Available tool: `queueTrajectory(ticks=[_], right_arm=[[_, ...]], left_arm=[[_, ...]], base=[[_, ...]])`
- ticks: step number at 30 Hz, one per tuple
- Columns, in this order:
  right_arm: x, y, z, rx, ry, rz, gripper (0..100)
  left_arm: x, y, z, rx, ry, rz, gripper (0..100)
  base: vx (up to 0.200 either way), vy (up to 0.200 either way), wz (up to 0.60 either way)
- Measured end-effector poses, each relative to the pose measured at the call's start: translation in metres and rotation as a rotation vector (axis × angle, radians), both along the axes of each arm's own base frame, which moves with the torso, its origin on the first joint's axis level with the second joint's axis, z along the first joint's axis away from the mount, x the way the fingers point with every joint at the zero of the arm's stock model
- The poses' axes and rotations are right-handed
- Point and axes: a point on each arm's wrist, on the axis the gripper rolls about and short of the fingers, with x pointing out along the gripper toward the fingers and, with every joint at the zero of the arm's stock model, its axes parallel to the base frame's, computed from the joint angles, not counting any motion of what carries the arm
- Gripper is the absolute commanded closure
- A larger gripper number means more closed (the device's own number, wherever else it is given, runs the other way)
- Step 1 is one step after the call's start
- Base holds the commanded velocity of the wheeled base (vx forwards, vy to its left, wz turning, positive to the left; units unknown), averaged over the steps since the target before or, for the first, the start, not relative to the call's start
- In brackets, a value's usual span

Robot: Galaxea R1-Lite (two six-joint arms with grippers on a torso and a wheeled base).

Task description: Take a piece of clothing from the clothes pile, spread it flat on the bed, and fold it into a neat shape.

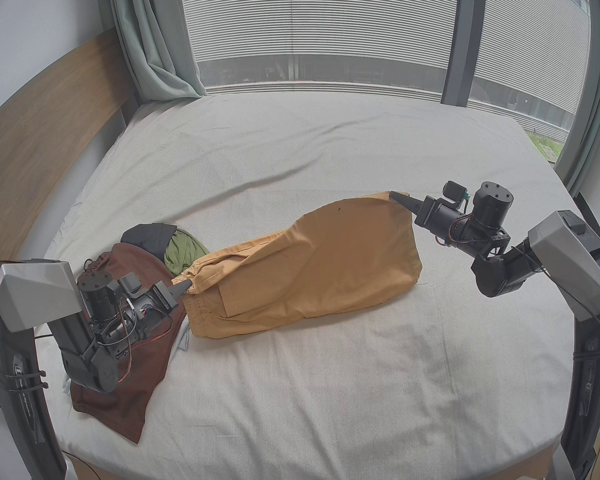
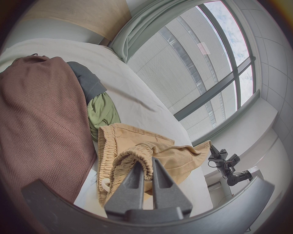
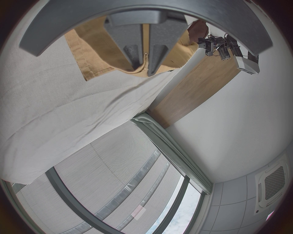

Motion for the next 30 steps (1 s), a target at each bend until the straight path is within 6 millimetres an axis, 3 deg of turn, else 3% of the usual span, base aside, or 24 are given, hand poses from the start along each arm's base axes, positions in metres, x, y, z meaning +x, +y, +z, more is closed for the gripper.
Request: queueTrajectory(ticks=[14, 25, 26, 27, 30], right_arm=[[0.032, 0.004, -0.024, 0.006, 0.016, -0.018, 100], [0.043, 0.007, -0.032, 0.007, 0.014, -0.02, 100], [0.043, 0.007, -0.032, 0.007, 0.015, -0.02, 100], [0.043, 0.008, -0.033, 0.006, 0.019, -0.019, 0], [0.044, 0.008, -0.035, 0.004, 0.03, -0.019, 0]], left_arm=[[0.018, -0.002, -0.013, -0.039, 0.015, 0.041, 100], [0.025, -0.002, -0.014, -0.04, -0.001, 0.041, 100], [0.025, -0.002, -0.014, -0.042, -0.001, 0.042, 0], [0.025, -0.002, -0.014, -0.044, 0.0, 0.042, 0], [0.025, -0.001, -0.015, -0.045, 0.0, 0.043, 0]], base=[[0.0, 0.0, 0.0], [0.0, 0.0, 0.0], [0.0, 0.0, 0.0], [0.0, 0.0, 0.0], [0.0, 0.0, 0.0]])
